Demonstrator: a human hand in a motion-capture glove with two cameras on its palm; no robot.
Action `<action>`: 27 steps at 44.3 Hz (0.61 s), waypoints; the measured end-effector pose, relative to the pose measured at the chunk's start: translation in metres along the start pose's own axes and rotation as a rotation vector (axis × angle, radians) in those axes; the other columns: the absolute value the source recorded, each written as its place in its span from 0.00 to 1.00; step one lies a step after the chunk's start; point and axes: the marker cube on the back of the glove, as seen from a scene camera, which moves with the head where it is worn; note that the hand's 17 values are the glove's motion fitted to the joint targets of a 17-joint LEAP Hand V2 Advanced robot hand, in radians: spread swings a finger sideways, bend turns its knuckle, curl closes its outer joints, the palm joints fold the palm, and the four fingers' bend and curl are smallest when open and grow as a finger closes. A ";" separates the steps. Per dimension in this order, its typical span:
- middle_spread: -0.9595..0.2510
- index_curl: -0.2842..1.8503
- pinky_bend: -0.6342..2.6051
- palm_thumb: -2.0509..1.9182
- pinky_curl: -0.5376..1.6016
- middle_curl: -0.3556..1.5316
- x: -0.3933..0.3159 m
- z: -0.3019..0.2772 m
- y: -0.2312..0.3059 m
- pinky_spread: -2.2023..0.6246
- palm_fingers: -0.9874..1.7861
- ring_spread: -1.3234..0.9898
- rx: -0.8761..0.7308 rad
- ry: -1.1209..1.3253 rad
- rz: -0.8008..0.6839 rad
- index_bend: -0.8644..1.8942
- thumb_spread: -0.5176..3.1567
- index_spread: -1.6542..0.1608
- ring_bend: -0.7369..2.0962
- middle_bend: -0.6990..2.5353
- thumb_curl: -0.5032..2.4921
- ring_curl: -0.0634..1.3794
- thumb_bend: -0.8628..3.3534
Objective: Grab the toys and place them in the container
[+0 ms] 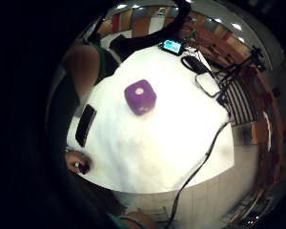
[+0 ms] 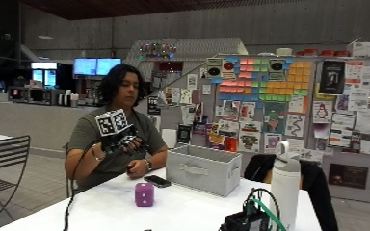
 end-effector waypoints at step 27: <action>0.64 0.22 0.37 0.51 0.37 0.28 0.046 0.091 -0.054 0.75 0.55 0.43 -0.021 0.146 0.203 0.39 0.44 0.69 0.44 0.29 0.22 0.16 0.20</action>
